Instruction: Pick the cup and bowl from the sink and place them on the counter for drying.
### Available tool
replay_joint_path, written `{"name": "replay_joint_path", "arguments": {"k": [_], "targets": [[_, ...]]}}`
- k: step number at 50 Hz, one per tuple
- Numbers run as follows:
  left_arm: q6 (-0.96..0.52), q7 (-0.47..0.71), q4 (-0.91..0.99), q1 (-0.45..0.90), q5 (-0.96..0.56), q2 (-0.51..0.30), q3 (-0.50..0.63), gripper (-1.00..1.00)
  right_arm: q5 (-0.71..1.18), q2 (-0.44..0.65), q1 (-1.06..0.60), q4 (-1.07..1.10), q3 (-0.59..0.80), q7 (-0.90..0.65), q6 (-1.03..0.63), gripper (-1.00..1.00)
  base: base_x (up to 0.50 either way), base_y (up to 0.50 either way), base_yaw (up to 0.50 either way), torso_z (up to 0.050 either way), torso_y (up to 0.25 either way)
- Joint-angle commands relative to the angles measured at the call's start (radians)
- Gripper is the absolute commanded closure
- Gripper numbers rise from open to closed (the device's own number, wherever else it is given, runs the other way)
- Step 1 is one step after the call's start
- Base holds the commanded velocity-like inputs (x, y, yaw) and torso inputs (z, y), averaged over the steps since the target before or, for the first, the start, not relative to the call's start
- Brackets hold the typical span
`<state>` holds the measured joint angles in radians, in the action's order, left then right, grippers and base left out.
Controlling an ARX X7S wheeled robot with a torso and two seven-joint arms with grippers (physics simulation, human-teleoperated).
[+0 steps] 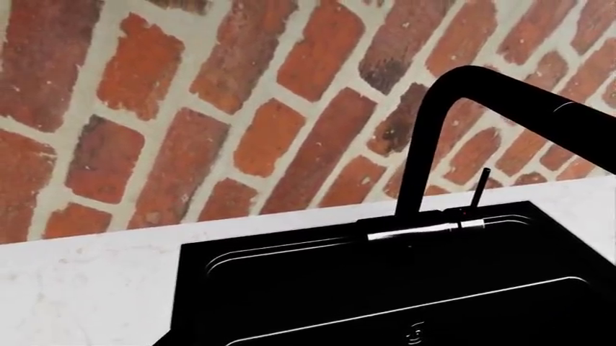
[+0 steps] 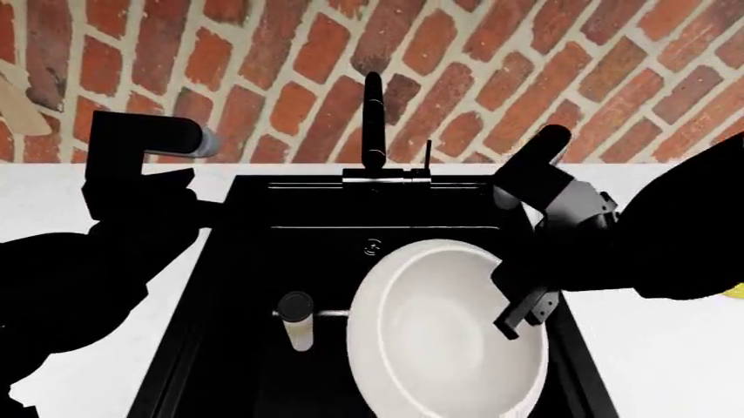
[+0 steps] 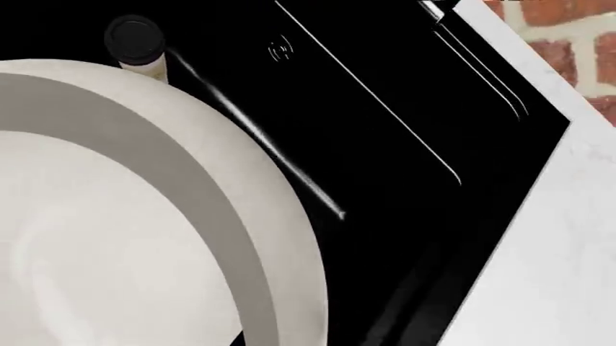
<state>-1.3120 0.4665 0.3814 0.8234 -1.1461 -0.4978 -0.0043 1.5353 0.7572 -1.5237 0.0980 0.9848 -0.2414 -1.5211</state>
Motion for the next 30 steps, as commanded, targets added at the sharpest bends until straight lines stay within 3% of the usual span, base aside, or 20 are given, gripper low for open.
{"name": "replay_joint_path", "arguments": {"k": [1,9,16,21,25,30], "targets": [[0.038,-0.012,-0.002,-0.014,0.025,0.009,0.025,-1.00,0.265,0.174,-0.255,-0.066,0.123,-0.125,-0.041,1.00,0.00,0.00,0.00,0.000,0.000],[0.039,-0.013,-0.007,0.000,0.029,0.009,0.043,-1.00,0.235,0.263,-0.417,-0.093,0.327,-0.043,-0.046,1.00,0.00,0.00,0.00,0.000,0.000],[0.055,-0.027,-0.005,-0.018,0.029,-0.006,0.036,-1.00,0.316,0.331,-0.507,-0.064,0.504,-0.042,-0.045,1.00,0.00,0.00,0.00,0.000,0.000],[0.063,-0.039,-0.010,-0.027,0.024,-0.019,0.027,-1.00,0.296,0.354,-0.564,-0.080,0.581,-0.034,-0.042,1.00,0.00,0.00,0.00,0.000,0.000],[0.069,-0.028,-0.002,-0.038,0.028,-0.008,0.036,-1.00,0.284,0.380,-0.675,-0.073,0.756,0.010,-0.048,1.00,0.00,0.00,0.00,0.000,0.000],[0.067,-0.028,0.001,-0.047,0.020,-0.017,0.031,-1.00,0.237,0.412,-0.775,-0.109,0.856,0.014,-0.047,1.00,0.00,0.00,0.00,0.000,0.000]]}}
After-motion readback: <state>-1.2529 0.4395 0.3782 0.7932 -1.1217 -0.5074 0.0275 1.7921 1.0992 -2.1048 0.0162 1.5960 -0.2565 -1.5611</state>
